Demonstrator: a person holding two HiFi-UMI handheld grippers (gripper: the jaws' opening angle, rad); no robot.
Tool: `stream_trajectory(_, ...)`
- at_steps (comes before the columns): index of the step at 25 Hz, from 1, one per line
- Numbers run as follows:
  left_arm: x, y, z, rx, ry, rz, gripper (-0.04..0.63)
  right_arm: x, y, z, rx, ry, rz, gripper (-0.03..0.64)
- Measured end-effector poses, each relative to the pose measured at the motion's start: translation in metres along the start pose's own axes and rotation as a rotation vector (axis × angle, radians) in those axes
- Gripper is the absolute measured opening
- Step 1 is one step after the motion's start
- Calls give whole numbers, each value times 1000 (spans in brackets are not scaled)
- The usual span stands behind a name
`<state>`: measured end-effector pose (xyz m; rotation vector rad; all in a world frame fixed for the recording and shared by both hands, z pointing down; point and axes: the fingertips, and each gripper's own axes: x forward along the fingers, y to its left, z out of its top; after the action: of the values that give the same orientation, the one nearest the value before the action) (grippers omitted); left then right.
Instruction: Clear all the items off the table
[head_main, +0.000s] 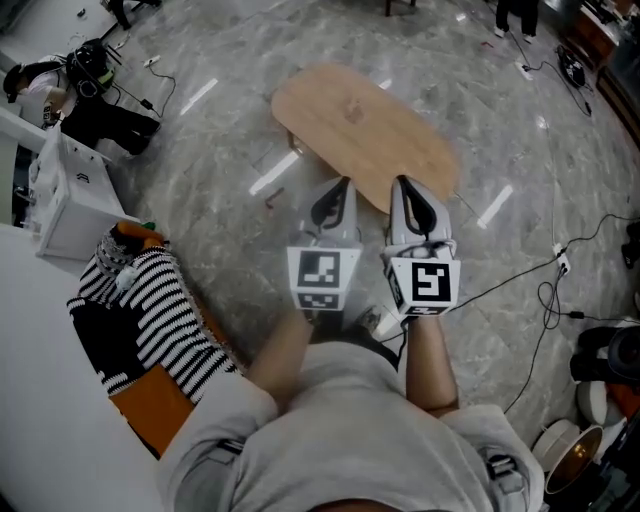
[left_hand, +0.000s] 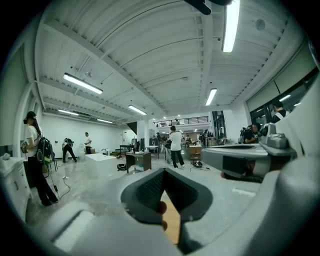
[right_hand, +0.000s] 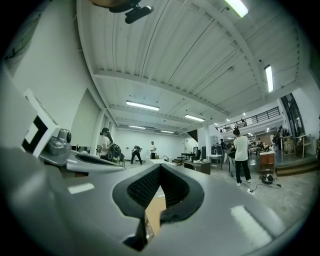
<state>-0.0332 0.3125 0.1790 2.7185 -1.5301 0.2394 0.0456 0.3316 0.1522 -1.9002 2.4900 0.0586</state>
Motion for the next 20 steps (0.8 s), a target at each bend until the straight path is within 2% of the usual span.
stream_trajectory(3,14,12,-9,-8,20,-11,20,16,0,-14,36,38,-5,6)
stream_trajectory(8,45,38,-17,-25,34,-39,20,58,-2,-29,4,75,-33,6)
stream_trajectory(11,70,67,-20,-49,47,-42,20,95,0,-36,-9,80,-34,6)
stream_trajectory(16,115,119,-28,-75,66,-42,20,163,4,-61,33,119,-20,6)
stream_trajectory(20,141,163,-36,-87,80,-45,20,212,17,-62,32,129,-12,6)
